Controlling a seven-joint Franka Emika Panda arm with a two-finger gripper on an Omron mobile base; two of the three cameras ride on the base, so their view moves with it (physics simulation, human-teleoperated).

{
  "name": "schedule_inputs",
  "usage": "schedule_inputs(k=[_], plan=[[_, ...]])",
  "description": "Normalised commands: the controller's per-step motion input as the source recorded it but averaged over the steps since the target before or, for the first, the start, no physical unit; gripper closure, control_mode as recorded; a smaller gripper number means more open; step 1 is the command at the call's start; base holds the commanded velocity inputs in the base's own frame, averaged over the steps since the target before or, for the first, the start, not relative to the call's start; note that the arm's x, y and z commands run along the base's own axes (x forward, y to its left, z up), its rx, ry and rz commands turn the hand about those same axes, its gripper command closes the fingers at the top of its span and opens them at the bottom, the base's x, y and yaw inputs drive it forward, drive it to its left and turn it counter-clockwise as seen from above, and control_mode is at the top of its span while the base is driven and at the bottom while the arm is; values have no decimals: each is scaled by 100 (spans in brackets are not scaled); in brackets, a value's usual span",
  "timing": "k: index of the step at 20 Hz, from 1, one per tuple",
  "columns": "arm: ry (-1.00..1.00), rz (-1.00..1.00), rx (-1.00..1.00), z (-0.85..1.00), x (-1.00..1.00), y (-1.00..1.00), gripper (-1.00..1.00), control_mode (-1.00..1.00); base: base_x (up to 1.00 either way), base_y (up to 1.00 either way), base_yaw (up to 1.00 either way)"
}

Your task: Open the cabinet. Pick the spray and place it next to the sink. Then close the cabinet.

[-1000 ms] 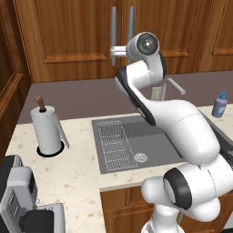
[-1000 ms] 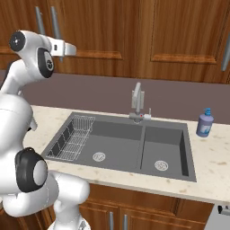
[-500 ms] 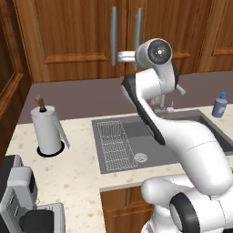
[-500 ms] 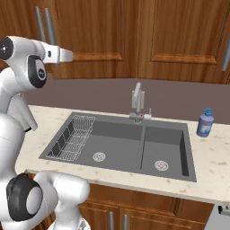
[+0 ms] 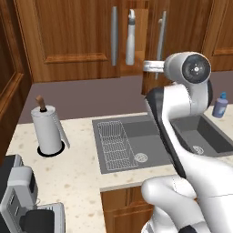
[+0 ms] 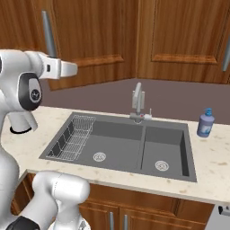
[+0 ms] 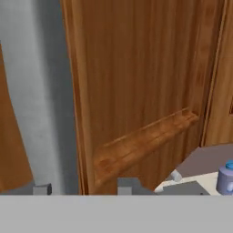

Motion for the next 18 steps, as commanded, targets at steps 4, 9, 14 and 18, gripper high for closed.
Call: schedule_inputs(k=[4, 9, 14, 18], plan=[[9, -9, 0, 1, -100, -100, 100, -100, 0, 0, 0], [15, -8, 0, 0, -100, -93, 100, -100, 0, 0, 0], [14, -2, -2, 0, -100, -26, -100, -100, 0, 0, 0], [-1, 0, -6, -28, -100, 41, -100, -100, 0, 0, 0]])
